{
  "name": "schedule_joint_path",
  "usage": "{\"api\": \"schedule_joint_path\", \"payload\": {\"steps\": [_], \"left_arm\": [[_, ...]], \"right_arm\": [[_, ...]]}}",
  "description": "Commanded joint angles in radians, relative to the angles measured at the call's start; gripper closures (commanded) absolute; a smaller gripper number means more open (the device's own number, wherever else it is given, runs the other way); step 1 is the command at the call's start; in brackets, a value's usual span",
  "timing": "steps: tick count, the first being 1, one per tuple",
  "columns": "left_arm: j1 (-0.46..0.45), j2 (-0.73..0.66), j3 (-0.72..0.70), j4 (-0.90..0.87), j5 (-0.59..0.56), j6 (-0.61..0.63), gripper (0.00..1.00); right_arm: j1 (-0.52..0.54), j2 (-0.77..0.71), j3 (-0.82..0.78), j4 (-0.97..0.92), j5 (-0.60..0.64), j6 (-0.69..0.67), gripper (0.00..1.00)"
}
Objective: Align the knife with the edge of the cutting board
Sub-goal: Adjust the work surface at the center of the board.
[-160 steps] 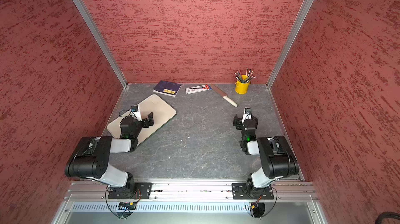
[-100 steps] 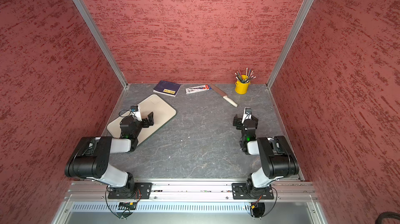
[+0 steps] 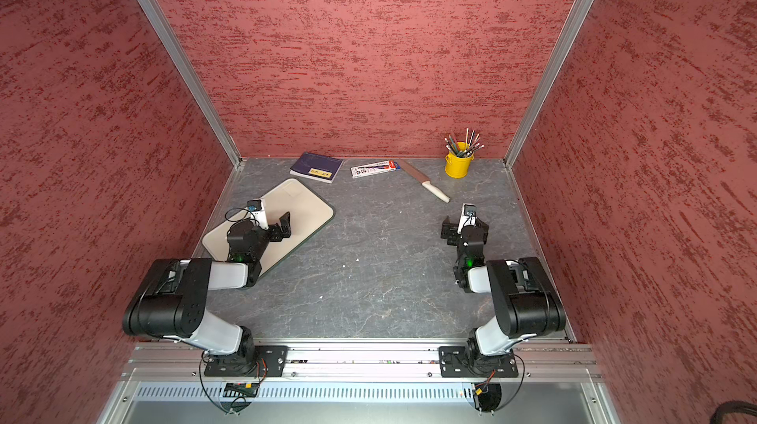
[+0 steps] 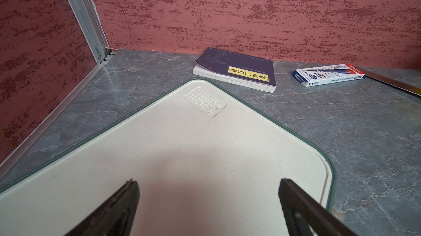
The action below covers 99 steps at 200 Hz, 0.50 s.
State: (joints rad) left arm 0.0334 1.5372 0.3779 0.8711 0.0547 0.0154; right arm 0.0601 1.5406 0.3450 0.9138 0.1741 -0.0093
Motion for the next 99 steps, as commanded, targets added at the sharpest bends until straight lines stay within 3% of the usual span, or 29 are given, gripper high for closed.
{"api": "schedule_joint_path", "payload": {"steps": [1,16,37,51,59,73,79,84,99], "left_arm": [[0.004,-0.004,0.006,0.011,0.012,-0.003,0.0],[0.005,-0.004,0.006,0.011,0.014,-0.002,0.0],[0.005,-0.003,0.006,0.012,0.014,-0.002,0.0],[0.009,-0.004,0.007,0.011,0.023,-0.006,0.0],[0.004,-0.007,0.003,0.016,-0.002,-0.005,0.0],[-0.051,-0.073,-0.005,-0.013,-0.223,-0.014,0.0],[-0.081,-0.136,0.0,-0.082,-0.304,-0.011,0.0],[-0.097,-0.192,0.015,-0.177,-0.336,-0.019,0.0],[-0.082,-0.384,0.116,-0.585,-0.29,-0.116,0.0]], "right_arm": [[0.005,-0.176,0.005,-0.064,-0.097,-0.046,0.02],[0.014,-0.343,0.026,-0.228,-0.097,-0.029,0.02],[0.015,-0.551,0.085,-0.515,0.002,0.116,0.02],[0.015,-0.656,0.125,-0.732,0.172,0.302,0.02],[0.013,-0.707,0.142,-0.906,0.311,0.487,0.02],[0.01,-0.78,0.161,-1.203,0.473,0.765,0.01],[0.004,-0.815,0.166,-1.262,0.45,0.743,0.02],[0.001,-0.841,0.155,-1.245,0.392,0.65,0.02],[0.0,-0.906,0.126,-1.195,0.164,0.455,0.02]]}}
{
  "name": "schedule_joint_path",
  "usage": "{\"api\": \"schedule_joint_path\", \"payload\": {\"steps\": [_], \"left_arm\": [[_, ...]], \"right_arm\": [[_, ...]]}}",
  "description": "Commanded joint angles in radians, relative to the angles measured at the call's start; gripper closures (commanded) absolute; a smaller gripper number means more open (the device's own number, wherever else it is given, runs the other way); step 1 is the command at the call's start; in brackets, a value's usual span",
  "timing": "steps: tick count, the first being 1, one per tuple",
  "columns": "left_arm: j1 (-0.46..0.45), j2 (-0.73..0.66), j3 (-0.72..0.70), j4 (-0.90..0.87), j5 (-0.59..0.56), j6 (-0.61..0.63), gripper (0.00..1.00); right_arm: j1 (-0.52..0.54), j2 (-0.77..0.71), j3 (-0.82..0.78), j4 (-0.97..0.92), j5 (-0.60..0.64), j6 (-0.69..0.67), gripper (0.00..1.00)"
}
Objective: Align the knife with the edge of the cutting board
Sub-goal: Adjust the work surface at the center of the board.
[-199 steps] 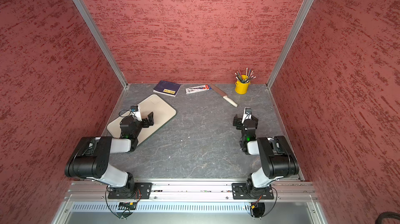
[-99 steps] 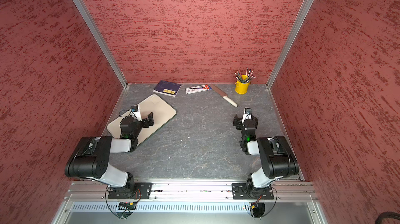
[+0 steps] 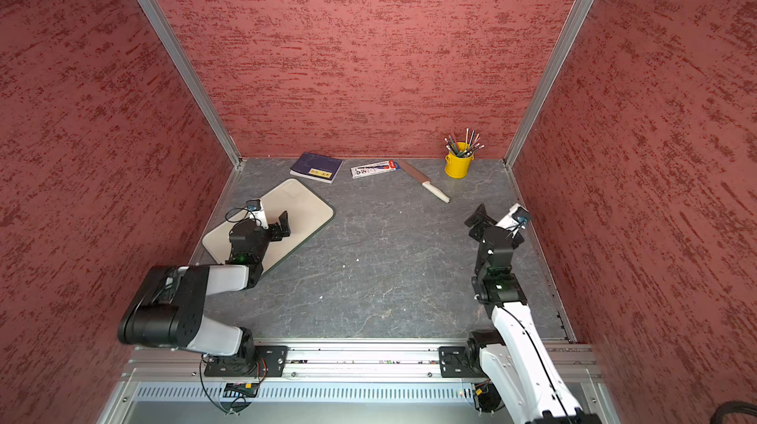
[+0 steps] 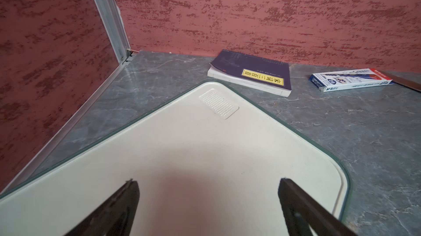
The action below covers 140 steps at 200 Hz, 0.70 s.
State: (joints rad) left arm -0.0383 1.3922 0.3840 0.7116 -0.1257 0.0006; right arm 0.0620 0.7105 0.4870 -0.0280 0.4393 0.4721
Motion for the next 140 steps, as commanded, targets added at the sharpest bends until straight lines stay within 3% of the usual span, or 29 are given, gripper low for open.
{"api": "schedule_joint_path", "payload": {"steps": [1,13,28,35,64,84,107,124,140], "left_arm": [[-0.007,-0.25,0.119,-0.451,-0.107,-0.114,0.0],[0.034,-0.348,0.205,-0.749,-0.097,-0.29,0.0],[0.088,-0.419,0.277,-1.134,-0.169,-0.647,0.0],[0.128,-0.444,0.282,-1.244,-0.154,-0.734,0.0],[0.388,-0.546,0.198,-1.321,0.286,-0.733,0.0],[0.377,-0.517,0.241,-1.378,0.37,-0.737,0.0],[0.363,-0.334,0.337,-1.472,0.461,-0.752,0.05],[0.326,-0.173,0.419,-1.585,0.437,-0.745,0.2],[0.272,-0.101,0.455,-1.634,0.384,-0.724,0.23]], "right_arm": [[-0.002,-0.078,-0.018,-0.253,-0.111,-0.031,0.02],[-0.003,-0.084,-0.004,-0.285,-0.199,-0.047,0.01],[-0.001,-0.048,0.037,-0.357,-0.274,-0.073,0.02],[0.003,-0.036,0.049,-0.378,-0.299,-0.089,0.02],[0.03,-0.028,0.038,-0.379,-0.384,-0.065,0.02],[0.064,0.009,0.019,-0.343,-0.448,-0.014,0.02],[0.117,0.109,0.043,-0.361,-0.501,0.052,0.02],[0.138,0.236,0.116,-0.449,-0.531,0.065,0.02],[0.157,0.335,0.185,-0.536,-0.539,0.062,0.02]]}}
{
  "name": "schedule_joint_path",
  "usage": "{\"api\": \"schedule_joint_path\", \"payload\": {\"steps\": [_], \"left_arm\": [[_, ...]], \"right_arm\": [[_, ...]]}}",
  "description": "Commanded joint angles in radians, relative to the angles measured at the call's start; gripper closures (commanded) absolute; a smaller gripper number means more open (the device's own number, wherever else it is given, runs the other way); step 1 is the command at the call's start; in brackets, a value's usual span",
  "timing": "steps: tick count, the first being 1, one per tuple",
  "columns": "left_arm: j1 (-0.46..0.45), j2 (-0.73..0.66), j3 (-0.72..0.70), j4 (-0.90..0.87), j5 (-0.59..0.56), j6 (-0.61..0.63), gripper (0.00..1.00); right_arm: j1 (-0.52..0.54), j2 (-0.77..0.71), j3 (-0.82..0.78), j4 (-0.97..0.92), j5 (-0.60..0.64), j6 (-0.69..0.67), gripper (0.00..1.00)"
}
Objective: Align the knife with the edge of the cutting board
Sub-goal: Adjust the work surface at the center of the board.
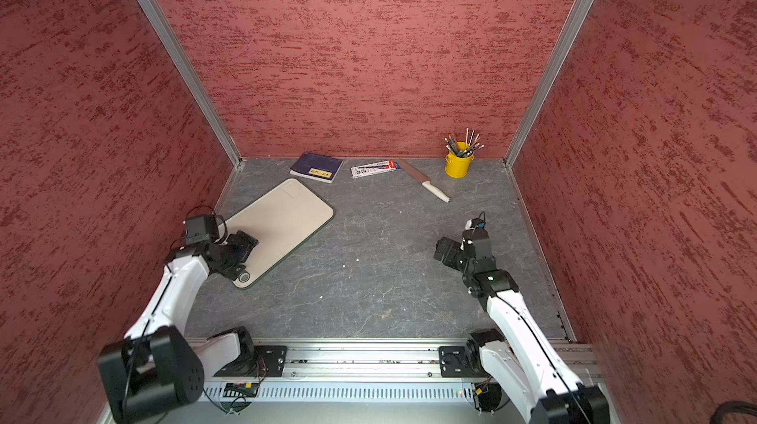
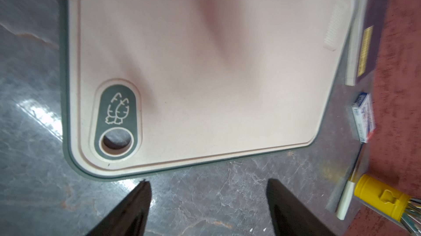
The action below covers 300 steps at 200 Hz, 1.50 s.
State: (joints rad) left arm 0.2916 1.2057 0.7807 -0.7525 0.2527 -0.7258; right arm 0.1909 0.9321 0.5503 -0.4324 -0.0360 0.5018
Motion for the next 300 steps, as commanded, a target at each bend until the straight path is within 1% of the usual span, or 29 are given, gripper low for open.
{"api": "schedule_joint_path", "payload": {"steps": [1,9,18,43,71,100,130,159,190,202,221,237,249,274,288,300], "left_arm": [[-0.061,0.087,0.059,-0.172,0.0,0.003,0.23],[-0.08,0.089,0.063,-0.191,-0.04,0.002,0.23],[-0.089,0.084,0.057,-0.196,-0.06,0.004,0.23],[-0.085,0.114,0.051,-0.203,-0.086,0.037,0.21],[-0.068,0.126,0.057,-0.209,-0.124,0.065,0.2],[-0.008,0.163,0.053,-0.162,-0.08,0.098,0.19],[0.016,0.211,0.079,-0.122,-0.095,0.123,0.19],[0.029,0.29,0.055,-0.087,-0.043,0.125,0.19],[0.034,0.316,0.0,-0.042,-0.008,0.124,0.19],[0.032,0.326,-0.006,-0.025,0.028,0.131,0.19],[0.028,0.341,-0.001,-0.017,0.051,0.138,0.19],[0.007,0.343,0.004,-0.014,0.067,0.143,0.19],[-0.03,0.343,0.013,-0.024,0.061,0.149,0.2],[-0.149,0.352,0.031,-0.05,0.036,0.155,0.21],[-0.217,0.355,0.029,-0.056,0.034,0.139,0.21],[-0.256,0.35,0.023,-0.06,0.03,0.119,0.22]], "right_arm": [[0.029,0.117,0.125,-0.135,-0.065,0.031,0.02],[0.032,0.14,0.14,-0.153,-0.079,0.026,0.02],[0.04,0.145,0.14,-0.155,-0.094,0.024,0.02],[0.05,0.15,0.146,-0.145,-0.135,0.034,0.02],[0.058,0.193,0.196,-0.16,-0.159,0.029,0.02],[0.068,0.241,0.252,-0.173,-0.172,0.024,0.02],[0.081,0.285,0.293,-0.172,-0.186,0.047,0.02],[0.098,0.306,0.315,-0.164,-0.193,0.087,0.02],[0.113,0.284,0.321,-0.162,-0.193,0.116,0.02],[0.115,0.262,0.312,-0.163,-0.19,0.124,0.02],[0.117,0.215,0.28,-0.156,-0.183,0.138,0.02],[0.117,0.173,0.242,-0.141,-0.18,0.154,0.02],[0.116,0.145,0.211,-0.127,-0.179,0.165,0.02],[0.117,0.113,0.158,-0.1,-0.176,0.173,0.02],[0.117,0.112,0.137,-0.091,-0.176,0.173,0.02],[0.117,0.119,0.127,-0.084,-0.176,0.17,0.02]]}}
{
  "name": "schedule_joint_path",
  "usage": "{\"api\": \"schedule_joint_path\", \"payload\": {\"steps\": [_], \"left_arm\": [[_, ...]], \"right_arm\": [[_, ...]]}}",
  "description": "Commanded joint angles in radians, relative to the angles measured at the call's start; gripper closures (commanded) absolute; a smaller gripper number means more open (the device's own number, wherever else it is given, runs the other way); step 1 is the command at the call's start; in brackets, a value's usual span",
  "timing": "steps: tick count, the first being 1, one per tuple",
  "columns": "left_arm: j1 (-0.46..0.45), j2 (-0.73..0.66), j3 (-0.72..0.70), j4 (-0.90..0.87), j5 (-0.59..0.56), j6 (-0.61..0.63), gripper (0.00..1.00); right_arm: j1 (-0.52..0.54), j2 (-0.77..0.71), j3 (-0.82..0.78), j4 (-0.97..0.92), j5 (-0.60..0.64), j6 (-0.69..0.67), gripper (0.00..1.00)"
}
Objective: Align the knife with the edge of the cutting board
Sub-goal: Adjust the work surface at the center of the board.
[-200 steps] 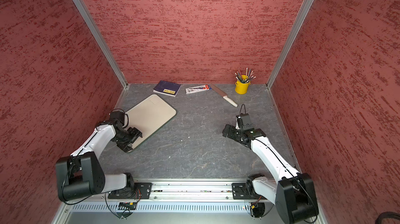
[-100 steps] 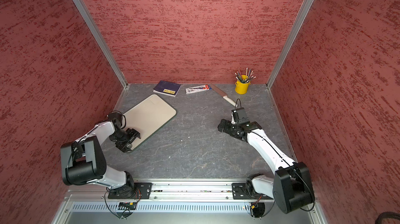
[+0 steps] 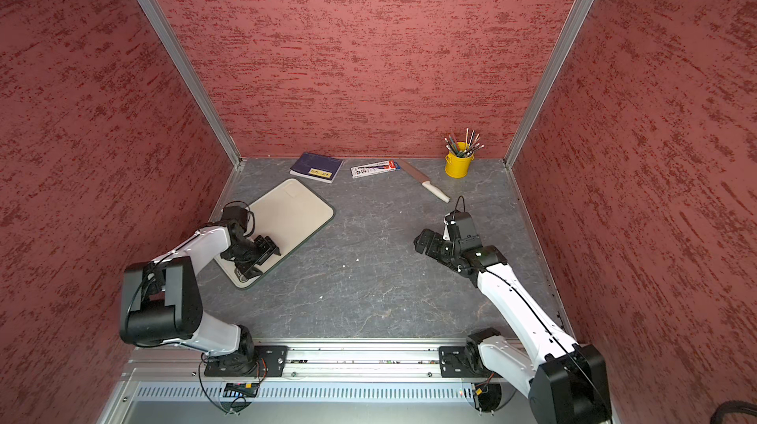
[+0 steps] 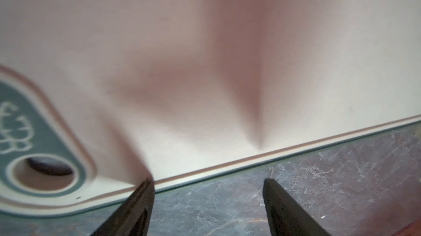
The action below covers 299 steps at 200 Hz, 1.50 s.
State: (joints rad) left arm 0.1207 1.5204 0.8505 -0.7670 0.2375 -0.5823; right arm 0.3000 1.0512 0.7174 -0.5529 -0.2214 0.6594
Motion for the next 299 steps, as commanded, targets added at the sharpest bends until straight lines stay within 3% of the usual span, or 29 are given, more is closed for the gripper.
{"api": "schedule_joint_path", "payload": {"steps": [1,40,85,125,173,192,236,299], "left_arm": [[-0.087,0.034,-0.047,-0.046,0.043,-0.026,0.22],[-0.094,-0.028,-0.016,-0.077,0.009,-0.044,0.22],[0.074,-0.05,0.133,-0.13,0.008,-0.006,0.22],[0.103,-0.027,0.155,-0.138,0.009,-0.04,0.22],[0.128,-0.055,0.061,-0.123,0.001,-0.071,0.22],[0.123,-0.052,0.056,-0.136,0.016,-0.078,0.22],[0.123,-0.082,0.062,-0.163,0.021,-0.047,0.21],[0.161,-0.058,0.122,-0.222,-0.015,0.043,0.19]], "right_arm": [[0.008,0.001,-0.04,0.038,0.008,0.012,0.02],[0.008,0.09,0.011,0.074,-0.022,-0.007,0.02],[0.041,0.381,0.252,0.1,-0.107,-0.047,0.02],[0.178,0.822,0.75,-0.087,-0.134,-0.152,0.02],[0.301,1.384,1.57,-0.469,0.068,-0.196,0.03],[0.324,1.528,1.773,-0.525,0.139,-0.172,0.03],[0.383,1.596,1.802,-0.427,0.297,-0.19,0.02],[0.445,1.699,1.856,-0.449,0.529,-0.293,0.02]]}}
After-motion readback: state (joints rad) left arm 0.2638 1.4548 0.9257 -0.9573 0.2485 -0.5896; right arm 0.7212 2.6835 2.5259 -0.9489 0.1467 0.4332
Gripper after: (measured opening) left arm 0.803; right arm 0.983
